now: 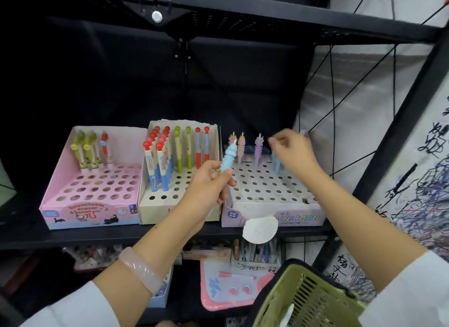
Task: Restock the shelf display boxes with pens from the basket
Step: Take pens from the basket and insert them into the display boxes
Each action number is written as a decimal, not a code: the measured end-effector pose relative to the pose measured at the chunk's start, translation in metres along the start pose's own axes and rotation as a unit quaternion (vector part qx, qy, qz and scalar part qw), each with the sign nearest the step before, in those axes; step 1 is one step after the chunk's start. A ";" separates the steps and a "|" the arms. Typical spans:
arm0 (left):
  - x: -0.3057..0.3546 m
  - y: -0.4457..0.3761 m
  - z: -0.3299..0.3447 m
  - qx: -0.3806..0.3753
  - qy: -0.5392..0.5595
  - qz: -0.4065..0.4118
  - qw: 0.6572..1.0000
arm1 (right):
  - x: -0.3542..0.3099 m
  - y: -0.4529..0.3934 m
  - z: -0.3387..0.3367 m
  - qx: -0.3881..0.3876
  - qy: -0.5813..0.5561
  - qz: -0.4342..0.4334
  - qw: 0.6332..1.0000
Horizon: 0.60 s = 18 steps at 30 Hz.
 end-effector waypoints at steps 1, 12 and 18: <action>0.000 0.000 0.001 -0.002 -0.002 0.005 1.000 | -0.014 0.007 0.005 -0.077 -0.086 -0.014 0.993; 0.009 -0.002 -0.001 0.013 -0.107 0.098 0.989 | -0.032 0.008 0.006 -0.055 -0.293 0.020 0.954; 0.008 -0.002 -0.009 0.003 -0.251 0.131 0.959 | 0.015 -0.017 -0.021 0.093 -0.020 -0.025 0.995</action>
Point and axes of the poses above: each hand's wrist, its own y-axis away from the middle knuckle, its own z-axis out of the palm, x = y × z, the point moved 1 cm from there along -y, towards the middle knuckle, and after that the axes turned 4 degrees about x, right-handed, at the moved point
